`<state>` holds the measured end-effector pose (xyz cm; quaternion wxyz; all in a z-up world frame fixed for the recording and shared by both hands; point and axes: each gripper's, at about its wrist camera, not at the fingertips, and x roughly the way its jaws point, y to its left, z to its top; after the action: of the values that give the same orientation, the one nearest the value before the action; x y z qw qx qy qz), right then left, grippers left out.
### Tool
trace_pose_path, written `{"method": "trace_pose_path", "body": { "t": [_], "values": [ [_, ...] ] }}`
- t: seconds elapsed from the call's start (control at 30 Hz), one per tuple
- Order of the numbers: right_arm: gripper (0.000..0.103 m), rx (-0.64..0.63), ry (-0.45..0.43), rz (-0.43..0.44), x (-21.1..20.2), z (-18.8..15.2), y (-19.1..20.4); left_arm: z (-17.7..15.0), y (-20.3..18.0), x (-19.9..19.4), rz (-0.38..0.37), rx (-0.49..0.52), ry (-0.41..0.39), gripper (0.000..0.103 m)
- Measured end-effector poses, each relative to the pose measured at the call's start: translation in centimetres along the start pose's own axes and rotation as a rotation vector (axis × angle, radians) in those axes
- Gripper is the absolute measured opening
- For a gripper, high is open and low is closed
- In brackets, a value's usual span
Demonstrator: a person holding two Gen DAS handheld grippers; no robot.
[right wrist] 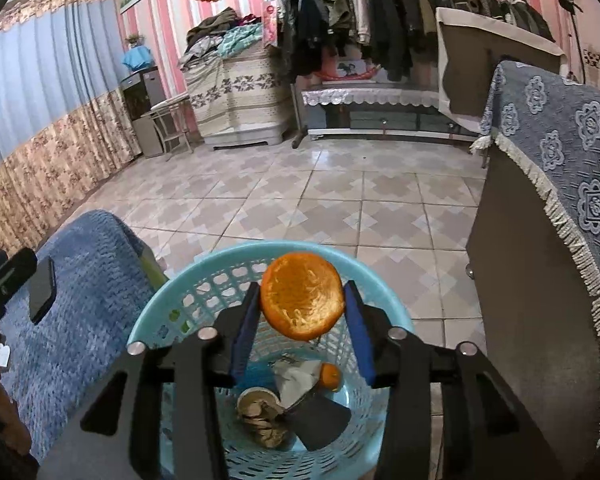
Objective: Collect trash
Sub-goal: 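Open both tools to drop the cloth and peel into the basket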
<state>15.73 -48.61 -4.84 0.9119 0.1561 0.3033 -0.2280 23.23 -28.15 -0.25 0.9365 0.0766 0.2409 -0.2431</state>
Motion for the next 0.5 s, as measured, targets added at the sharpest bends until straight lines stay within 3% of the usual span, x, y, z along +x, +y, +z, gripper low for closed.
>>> {"method": "trace_pose_path", "body": {
  "t": [0.13,0.27,0.5],
  "values": [
    [0.064,-0.032,-0.006,-0.004,0.0,0.0,0.9,-0.2,1.0,-0.6,0.013,-0.014,-0.007,0.097],
    [0.088,-0.016,-0.004,-0.013,0.1,0.0,0.9,-0.3,1.9,-1.0,0.027,-0.028,-0.010,0.097],
    [0.098,-0.039,-0.014,-0.053,0.2,-0.1,1.8,-1.0,3.9,-2.2,0.053,-0.060,-0.020,0.097]
  ]
}}
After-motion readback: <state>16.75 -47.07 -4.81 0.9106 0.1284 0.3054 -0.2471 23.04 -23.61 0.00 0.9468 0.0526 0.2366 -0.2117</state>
